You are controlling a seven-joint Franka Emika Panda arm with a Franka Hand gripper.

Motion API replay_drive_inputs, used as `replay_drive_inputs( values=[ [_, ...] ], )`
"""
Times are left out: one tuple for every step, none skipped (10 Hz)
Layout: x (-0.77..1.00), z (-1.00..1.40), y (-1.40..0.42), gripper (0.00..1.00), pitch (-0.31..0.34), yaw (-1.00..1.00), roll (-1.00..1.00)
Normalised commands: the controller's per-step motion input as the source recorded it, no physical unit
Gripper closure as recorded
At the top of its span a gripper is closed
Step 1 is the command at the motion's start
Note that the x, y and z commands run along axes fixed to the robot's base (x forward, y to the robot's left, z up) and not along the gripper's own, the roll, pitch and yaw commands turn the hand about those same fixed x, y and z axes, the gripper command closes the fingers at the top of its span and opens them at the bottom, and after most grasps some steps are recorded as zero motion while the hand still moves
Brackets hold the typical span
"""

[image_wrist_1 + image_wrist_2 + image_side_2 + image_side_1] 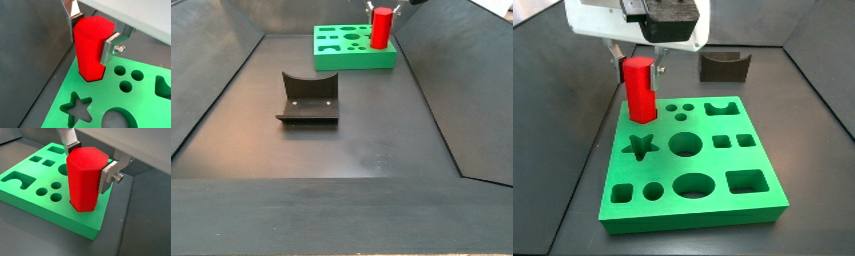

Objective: Pick up the hexagon object. Move up. Place the hexagon object on the fixture. Regrasp the hexagon object. Move to above the board. Insert the hexagon object.
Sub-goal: Insert the hexagon object.

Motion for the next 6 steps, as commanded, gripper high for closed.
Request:
replay_drive_inputs(
  values=[
    [-0.04,-0.18,-0.06,1.0,-0.054,0.3,0.03],
    [-0.03,-0.16,-0.08,1.0,-0.051,0.31,0.05],
    [-0.04,-0.13,-0.1,1.0,-0.04,0.27,0.1],
    [-0.1,-0.17,-0.16,1.0,-0.02,0.28,0.21],
    [0.0,-0.17,-0.16,1.0,-0.023,0.25,0.1],
    [-0.05,-0.27,-0.17,1.0,-0.026,0.2,0.11]
  ],
)
